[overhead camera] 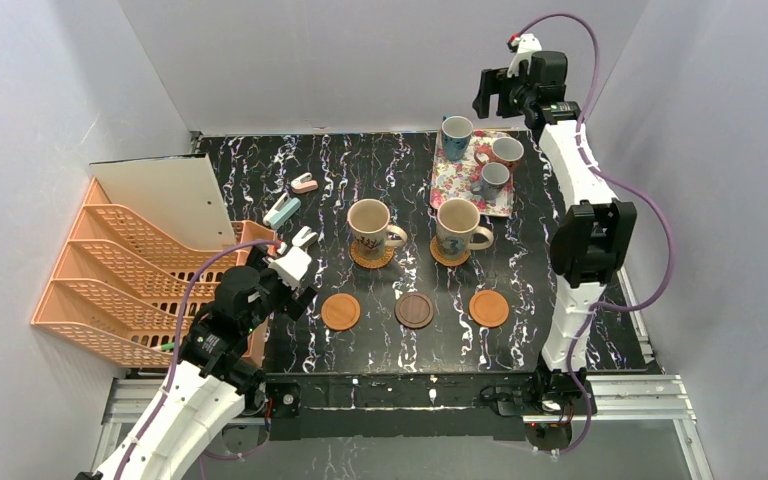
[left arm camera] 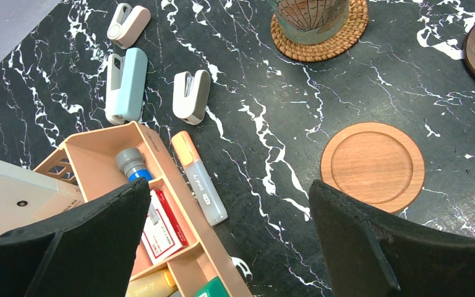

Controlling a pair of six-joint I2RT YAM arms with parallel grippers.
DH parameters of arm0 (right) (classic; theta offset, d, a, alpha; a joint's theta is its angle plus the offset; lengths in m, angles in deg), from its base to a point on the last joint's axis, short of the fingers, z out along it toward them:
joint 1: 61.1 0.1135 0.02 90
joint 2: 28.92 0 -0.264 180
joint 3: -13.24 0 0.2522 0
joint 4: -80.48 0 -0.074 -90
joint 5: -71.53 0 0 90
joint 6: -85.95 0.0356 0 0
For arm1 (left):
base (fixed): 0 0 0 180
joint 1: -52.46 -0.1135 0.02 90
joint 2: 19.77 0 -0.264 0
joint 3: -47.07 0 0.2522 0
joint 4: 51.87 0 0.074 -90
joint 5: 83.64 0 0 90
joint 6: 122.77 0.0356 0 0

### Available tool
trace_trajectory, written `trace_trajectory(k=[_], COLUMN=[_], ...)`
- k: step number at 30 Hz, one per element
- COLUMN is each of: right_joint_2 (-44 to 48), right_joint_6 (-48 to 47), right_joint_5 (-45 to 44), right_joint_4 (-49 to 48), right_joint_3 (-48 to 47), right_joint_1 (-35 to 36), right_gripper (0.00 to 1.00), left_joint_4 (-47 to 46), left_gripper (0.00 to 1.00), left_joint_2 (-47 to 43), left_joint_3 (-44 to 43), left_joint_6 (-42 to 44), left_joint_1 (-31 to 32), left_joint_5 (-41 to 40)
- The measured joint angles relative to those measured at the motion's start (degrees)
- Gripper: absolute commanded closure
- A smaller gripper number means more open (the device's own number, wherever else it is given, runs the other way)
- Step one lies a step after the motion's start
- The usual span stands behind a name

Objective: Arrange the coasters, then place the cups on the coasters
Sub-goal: Pick up the cup from the tray.

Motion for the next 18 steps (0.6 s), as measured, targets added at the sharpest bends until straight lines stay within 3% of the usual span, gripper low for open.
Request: trace_trajectory(k=[18], right_joint_2=[-7.9], right_joint_6=[-11.0], right_joint_5=[0.1], right_joint_4=[0.4], right_joint_3=[-5.5], right_joint_1=[1.8], right_gripper=[0.02], left_joint_4=[-0.8], left_gripper=[0.02], left_joint_2=[7.6], left_joint_3=[0.0], left_joint_6=[0.0], left_joint_1=[0.0], left_joint_5=[-3.2])
